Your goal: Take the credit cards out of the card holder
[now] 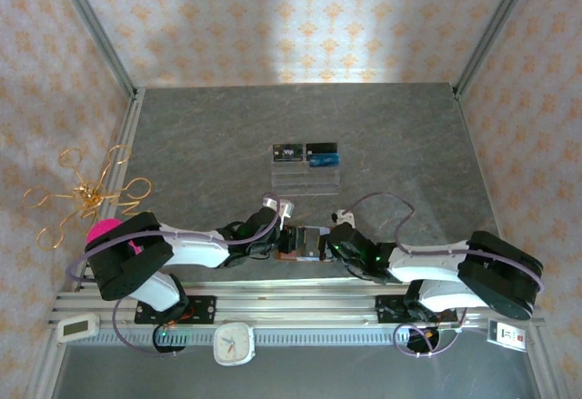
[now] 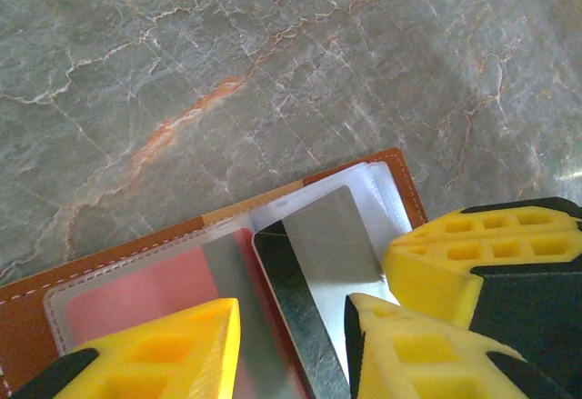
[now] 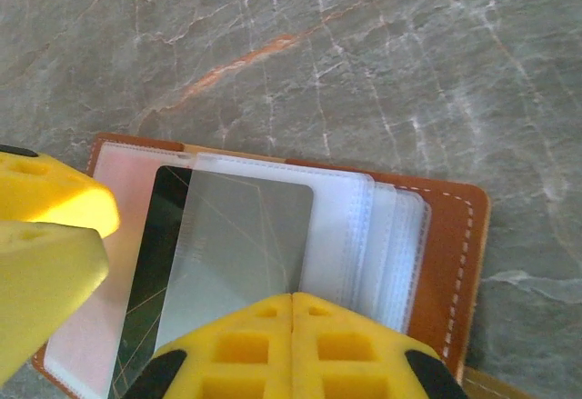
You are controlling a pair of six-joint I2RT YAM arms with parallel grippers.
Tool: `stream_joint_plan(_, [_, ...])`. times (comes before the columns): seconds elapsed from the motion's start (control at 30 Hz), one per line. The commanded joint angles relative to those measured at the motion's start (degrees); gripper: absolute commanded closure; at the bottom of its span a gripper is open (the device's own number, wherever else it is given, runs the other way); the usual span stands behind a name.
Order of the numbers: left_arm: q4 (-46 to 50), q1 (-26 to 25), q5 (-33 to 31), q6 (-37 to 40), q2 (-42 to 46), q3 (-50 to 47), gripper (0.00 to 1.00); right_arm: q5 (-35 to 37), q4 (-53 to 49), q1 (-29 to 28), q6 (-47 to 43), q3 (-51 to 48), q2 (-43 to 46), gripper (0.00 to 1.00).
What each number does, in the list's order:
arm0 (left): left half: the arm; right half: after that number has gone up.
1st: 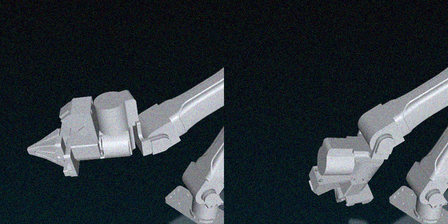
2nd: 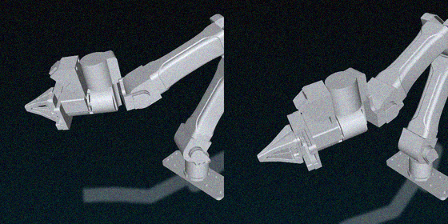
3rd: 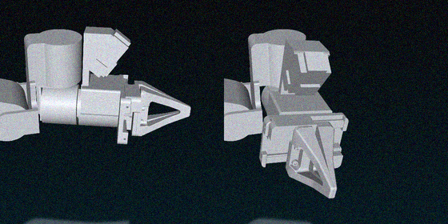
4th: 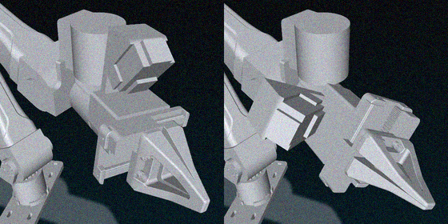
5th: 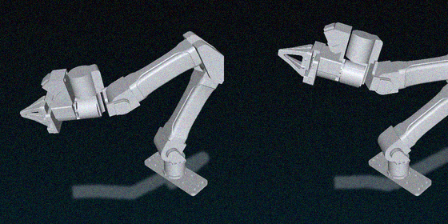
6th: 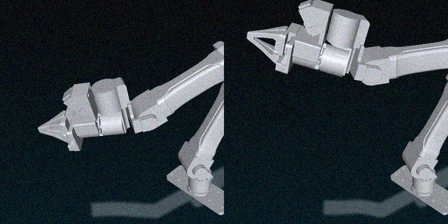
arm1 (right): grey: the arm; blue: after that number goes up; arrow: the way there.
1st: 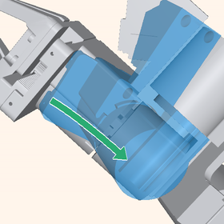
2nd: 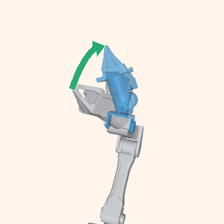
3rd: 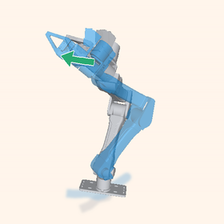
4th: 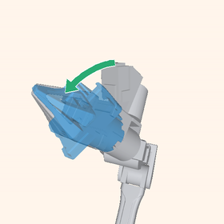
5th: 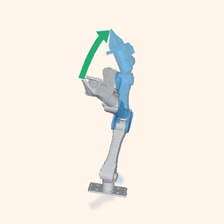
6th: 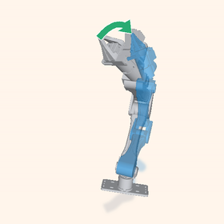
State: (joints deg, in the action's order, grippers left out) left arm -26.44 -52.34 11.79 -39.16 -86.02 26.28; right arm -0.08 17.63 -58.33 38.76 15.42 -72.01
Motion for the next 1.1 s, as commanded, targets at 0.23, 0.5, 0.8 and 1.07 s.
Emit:
stream_joint_plan(0.23, [-1.1, 0.4, 1.5, -0.3, -2.8, 0.8, 0.66, -1.5, 2.3, 0.2, -0.4, -0.9, -2.3, 1.0])
stream_joint_plan(0.5, [-2.8, 0.5, 3.3, -1.1, -3.7, 0.9, 0.72, -2.6, 2.9, 0.2, -0.5, -0.7, -2.6, 1.0])
stream_joint_plan(0.8, [-3.9, 0.8, 5.8, -2.2, -2.9, 0.5, 1.0, -2.0, 2.4, 0.1, -0.1, -0.7, -2.6, 1.0])
stream_joint_plan(1.07, [-4.8, 2.8, 4.5, -3.5, 3.4, -4.8, 1.0, 1.0, 0.8, 0.1, 1.6, -1.7, -1.5, 1.0])
